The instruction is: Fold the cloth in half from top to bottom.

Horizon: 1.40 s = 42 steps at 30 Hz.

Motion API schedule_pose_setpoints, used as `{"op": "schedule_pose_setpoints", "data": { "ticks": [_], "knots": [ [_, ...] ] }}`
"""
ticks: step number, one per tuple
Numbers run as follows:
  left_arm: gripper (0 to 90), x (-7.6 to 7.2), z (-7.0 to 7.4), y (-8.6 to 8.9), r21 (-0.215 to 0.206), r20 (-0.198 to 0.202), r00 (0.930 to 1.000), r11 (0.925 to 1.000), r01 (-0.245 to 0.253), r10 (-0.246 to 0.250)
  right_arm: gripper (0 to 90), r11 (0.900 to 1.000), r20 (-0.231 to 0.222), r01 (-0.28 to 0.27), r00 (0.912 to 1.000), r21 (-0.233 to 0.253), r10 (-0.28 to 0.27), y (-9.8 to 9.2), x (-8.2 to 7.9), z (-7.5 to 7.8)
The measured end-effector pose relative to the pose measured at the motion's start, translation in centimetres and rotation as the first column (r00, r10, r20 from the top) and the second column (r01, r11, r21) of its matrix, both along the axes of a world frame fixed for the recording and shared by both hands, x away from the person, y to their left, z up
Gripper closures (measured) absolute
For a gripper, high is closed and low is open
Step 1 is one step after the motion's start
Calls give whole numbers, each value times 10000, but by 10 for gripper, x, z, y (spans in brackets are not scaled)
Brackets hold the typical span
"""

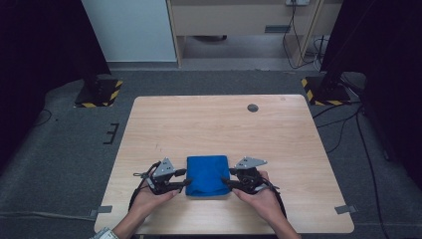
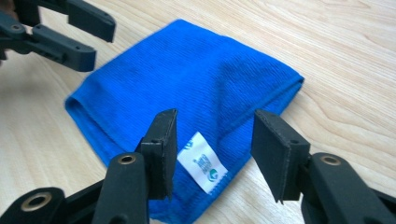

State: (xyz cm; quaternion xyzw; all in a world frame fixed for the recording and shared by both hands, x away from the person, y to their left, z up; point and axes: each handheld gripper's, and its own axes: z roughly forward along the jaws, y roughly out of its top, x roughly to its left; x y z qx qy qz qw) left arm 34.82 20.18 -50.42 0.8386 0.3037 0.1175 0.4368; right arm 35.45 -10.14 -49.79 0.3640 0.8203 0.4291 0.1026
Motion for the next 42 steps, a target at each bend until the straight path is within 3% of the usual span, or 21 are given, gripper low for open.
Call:
{"op": "schedule_pose_setpoints", "data": {
  "ticks": [2,8,11,16,22,25,30,42],
  "knots": [
    [536,-1,-3,0,248,-131,9999,9996,102,-99,502,10000,-35,77,10000,-45,-77,-1,0,-2],
    [538,-3,-7,-2,1037,-31,9997,9943,238,-236,472,9999,-160,30,9999,-99,-32,1,-1,-5],
    [521,-2,-5,0,758,32,9999,9970,125,-128,437,10000,-113,-15,9999,-98,14,1,-1,-3],
    [378,2,5,1,206,235,9994,9995,-258,253,312,9996,151,244,9996,153,-247,-2,5,2],
    [203,12,11,8,-209,-30,9968,9966,-795,794,171,9985,511,517,9973,201,-527,-5,16,7],
    [132,18,14,17,-201,-106,9932,9930,-1164,1162,133,9974,769,678,9946,253,-695,-11,23,11],
    [87,29,10,37,-114,-288,9834,9837,-1795,1791,112,9925,768,1093,9906,550,-1133,-29,37,15],
    [71,42,5,66,283,-508,9695,9707,-2384,2396,121,9730,518,2269,9721,416,-2289,-75,56,12]
  ]
}}
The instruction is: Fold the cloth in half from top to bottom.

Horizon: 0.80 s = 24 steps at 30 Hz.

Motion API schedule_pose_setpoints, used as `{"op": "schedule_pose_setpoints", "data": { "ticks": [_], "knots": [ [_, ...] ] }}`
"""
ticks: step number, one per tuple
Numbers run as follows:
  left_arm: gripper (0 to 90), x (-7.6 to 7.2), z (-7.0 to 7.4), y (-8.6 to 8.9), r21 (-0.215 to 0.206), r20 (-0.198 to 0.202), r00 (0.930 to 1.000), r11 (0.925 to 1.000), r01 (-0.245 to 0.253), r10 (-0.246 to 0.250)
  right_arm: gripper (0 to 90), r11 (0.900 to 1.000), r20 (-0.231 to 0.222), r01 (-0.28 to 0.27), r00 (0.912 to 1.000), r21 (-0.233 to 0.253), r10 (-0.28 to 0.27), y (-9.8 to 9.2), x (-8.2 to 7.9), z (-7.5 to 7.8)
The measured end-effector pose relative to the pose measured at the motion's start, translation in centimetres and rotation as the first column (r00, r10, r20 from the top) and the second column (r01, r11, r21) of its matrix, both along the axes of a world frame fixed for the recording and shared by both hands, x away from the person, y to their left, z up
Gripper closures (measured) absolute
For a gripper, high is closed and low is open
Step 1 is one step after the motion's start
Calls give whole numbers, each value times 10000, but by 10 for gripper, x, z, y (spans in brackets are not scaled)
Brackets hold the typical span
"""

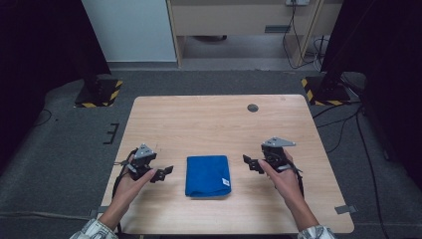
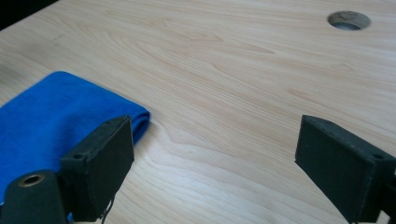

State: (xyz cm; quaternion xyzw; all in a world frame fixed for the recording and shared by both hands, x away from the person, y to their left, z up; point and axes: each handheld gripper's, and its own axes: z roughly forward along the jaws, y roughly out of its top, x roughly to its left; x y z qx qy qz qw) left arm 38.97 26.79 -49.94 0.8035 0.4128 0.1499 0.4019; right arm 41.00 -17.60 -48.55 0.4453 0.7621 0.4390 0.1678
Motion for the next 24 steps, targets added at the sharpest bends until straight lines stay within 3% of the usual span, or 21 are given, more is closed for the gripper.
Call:
{"op": "schedule_pose_setpoints", "data": {
  "ticks": [8,19,24],
  "knots": [
    [67,3,-7,12,385,-233,9995,9991,-186,195,143,9981,-300,586,9978,-201,-591,-28,-1,-13],
    [68,6,-15,27,902,-507,9976,9950,-422,469,136,9956,-1070,744,9910,-576,-803,-58,-5,-33],
    [68,12,-19,29,980,-407,9967,9930,-665,707,133,9877,-1025,1434,9835,-627,-1493,-75,2,-37]
  ]
}}
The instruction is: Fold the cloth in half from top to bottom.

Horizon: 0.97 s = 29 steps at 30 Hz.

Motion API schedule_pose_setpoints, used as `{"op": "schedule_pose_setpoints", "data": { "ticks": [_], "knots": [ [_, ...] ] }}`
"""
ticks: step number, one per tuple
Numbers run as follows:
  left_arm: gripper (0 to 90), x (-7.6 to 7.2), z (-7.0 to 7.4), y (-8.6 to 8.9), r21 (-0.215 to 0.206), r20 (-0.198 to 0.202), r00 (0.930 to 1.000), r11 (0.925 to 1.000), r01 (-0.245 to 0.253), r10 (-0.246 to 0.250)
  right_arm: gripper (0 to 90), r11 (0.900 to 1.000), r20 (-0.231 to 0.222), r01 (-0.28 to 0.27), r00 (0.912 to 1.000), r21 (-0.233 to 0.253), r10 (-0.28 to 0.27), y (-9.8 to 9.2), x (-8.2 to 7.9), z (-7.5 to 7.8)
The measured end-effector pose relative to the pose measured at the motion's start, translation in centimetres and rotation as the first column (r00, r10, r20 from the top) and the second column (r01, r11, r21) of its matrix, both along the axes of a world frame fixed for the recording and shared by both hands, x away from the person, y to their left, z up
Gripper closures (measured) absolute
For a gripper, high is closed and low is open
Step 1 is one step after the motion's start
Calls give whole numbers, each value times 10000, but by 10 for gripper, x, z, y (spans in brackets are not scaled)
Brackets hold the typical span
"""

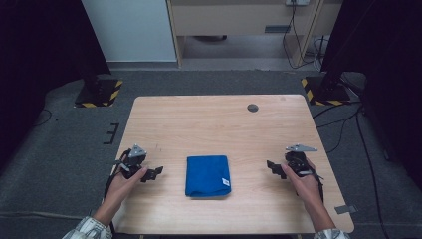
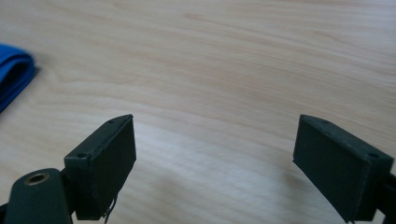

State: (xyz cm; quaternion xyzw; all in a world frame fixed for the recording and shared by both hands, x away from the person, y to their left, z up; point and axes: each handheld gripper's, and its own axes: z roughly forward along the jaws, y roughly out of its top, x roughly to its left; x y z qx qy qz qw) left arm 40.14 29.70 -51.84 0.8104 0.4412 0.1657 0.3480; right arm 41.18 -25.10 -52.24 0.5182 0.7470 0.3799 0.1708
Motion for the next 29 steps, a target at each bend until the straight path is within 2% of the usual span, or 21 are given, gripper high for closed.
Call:
{"op": "schedule_pose_setpoints", "data": {
  "ticks": [2,7,12,14,16,20,24,26,29],
  "knots": [
    [71,3,-3,0,81,-34,10000,9999,-65,66,131,9991,12,402,9992,106,-402,-6,3,-1],
    [75,9,-8,0,208,-30,9996,9994,-292,293,122,9931,-80,1169,9931,13,-1169,-14,11,-7],
    [74,12,-13,1,356,-116,9987,9982,-490,494,117,9868,-92,1599,9870,-257,-1602,-14,17,-14],
    [70,13,-15,1,418,-81,9987,9979,-499,503,117,9837,76,1765,9843,-335,-1763,-13,19,-15],
    [68,14,-15,0,488,-21,9987,9975,-515,517,112,9815,82,1864,9825,-444,-1862,-10,20,-16],
    [38,15,-17,-2,485,52,9988,9976,-494,492,86,9759,187,1634,9866,-1443,-1624,1,23,-17],
    [10,15,-19,-5,448,115,9983,9973,-574,569,58,9805,103,1260,9920,-1507,-1259,7,23,-17],
    [5,16,-19,-5,461,106,9983,9973,-576,572,16,9768,13,1495,9885,-1532,-1511,7,23,-17],
    [1,16,-19,-6,458,98,9981,9971,-609,605,6,9678,-28,1970,9798,-1566,-1999,8,20,-18]
  ]
}}
